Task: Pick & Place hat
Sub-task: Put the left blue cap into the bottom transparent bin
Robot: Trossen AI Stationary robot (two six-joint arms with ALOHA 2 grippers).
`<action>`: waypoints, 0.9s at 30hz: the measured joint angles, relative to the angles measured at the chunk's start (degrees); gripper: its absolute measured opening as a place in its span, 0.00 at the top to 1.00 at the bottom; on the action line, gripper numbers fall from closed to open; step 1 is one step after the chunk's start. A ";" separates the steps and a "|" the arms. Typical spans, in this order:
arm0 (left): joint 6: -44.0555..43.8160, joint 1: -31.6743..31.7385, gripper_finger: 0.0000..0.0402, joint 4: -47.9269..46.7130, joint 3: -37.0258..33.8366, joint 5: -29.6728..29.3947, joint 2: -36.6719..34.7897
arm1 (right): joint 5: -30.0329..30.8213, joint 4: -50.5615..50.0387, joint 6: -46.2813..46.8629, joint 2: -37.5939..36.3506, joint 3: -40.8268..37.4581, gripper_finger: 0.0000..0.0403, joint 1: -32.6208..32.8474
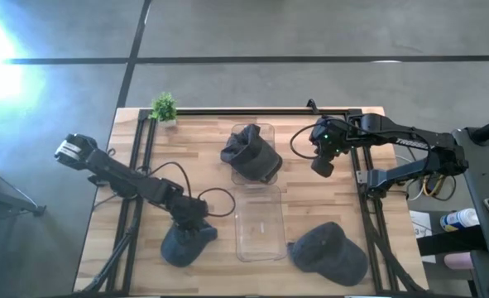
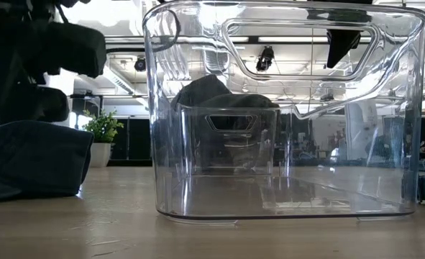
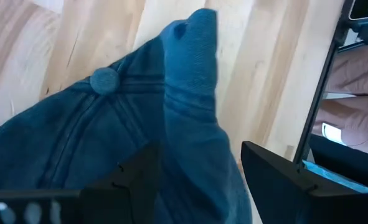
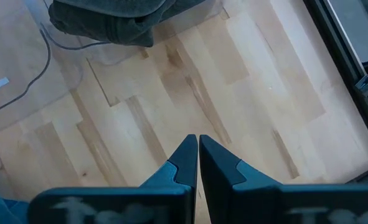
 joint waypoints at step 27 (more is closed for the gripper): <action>-5.43 -0.02 0.55 11.20 -7.48 4.65 0.00 | 0.20 0.07 -0.42 -0.02 0.00 0.97 0.00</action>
